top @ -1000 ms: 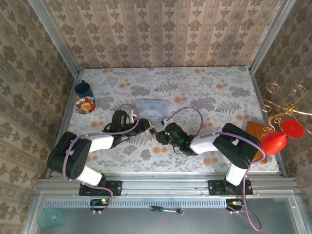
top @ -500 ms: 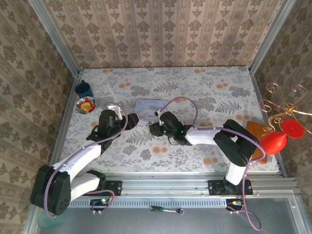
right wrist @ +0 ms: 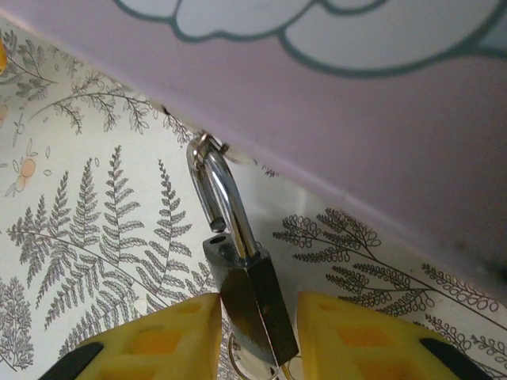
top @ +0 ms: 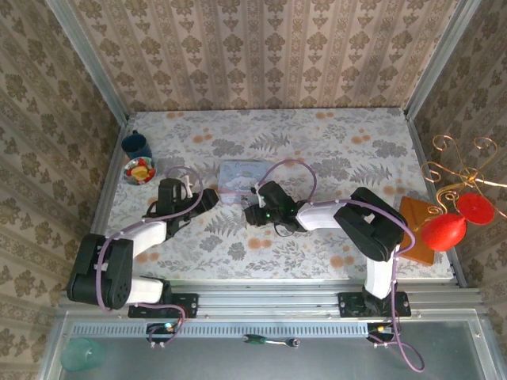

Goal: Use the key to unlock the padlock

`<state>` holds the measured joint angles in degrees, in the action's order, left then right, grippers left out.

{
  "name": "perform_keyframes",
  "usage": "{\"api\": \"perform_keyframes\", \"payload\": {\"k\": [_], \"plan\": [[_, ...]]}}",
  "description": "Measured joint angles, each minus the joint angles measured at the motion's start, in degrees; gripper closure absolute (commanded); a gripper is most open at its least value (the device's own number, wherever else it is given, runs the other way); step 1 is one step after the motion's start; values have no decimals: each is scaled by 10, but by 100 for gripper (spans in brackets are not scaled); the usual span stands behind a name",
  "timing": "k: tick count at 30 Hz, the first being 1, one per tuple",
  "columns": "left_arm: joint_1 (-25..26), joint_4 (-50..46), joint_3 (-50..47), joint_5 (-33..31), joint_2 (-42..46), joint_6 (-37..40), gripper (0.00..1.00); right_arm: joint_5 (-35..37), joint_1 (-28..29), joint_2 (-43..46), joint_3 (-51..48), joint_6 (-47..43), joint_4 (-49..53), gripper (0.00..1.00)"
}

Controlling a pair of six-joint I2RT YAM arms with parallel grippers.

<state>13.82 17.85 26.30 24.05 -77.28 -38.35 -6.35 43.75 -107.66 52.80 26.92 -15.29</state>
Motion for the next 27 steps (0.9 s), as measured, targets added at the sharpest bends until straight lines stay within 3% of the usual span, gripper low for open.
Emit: {"api": "perform_keyframes", "payload": {"k": [9,17,23,27], "plan": [[0,22,0,4,-25,0,41,-1,0,0,8,-18,14,91],[3,-7,4,-48,43,23,41,39,10,6,8,-19,21,98],[35,-102,83,-100,59,47,36,59,10,17,-4,-9,23,99],[42,-153,185,-113,8,62,35,59,10,17,-5,12,20,99]]}}
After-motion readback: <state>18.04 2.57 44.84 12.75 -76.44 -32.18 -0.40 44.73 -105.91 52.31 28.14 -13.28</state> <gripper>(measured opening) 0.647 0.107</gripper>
